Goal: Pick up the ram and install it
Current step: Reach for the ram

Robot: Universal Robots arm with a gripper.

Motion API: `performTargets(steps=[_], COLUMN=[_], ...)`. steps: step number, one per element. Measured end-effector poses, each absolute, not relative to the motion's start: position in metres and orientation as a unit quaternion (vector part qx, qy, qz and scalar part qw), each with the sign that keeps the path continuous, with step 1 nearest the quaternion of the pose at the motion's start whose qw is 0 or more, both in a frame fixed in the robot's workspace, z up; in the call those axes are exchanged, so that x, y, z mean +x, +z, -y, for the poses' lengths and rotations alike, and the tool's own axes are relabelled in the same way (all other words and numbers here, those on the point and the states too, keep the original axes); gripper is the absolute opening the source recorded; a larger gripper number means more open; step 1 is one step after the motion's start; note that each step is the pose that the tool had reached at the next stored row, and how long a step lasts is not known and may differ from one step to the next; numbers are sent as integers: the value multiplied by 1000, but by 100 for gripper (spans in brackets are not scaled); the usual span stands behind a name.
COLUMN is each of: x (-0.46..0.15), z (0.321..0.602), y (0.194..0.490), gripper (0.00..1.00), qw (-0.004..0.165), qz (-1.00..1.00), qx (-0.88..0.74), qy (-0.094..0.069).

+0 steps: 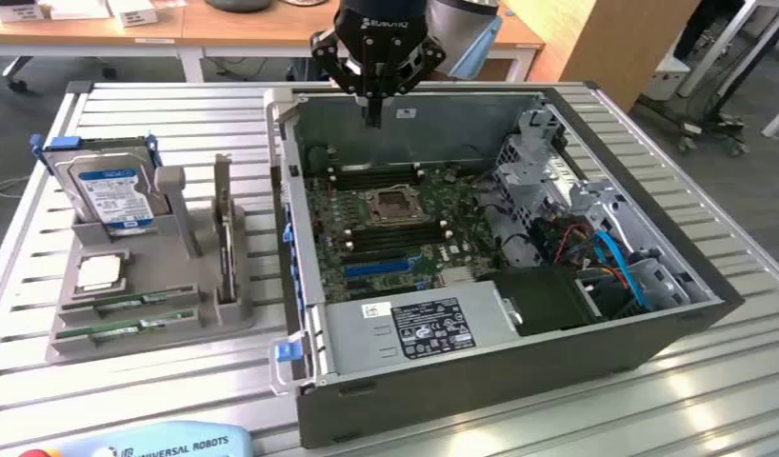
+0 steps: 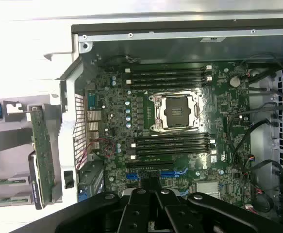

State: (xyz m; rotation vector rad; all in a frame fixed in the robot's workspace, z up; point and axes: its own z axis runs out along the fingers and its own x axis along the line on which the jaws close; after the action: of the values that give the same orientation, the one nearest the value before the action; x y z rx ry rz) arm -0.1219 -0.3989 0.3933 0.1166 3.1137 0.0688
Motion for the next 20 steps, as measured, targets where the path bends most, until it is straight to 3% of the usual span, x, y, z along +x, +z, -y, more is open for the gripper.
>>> performTargets(steps=[20], x=[-134], z=[399], y=[393], gripper=[10], qw=[12], qz=[-999], qx=[37], qy=[22])
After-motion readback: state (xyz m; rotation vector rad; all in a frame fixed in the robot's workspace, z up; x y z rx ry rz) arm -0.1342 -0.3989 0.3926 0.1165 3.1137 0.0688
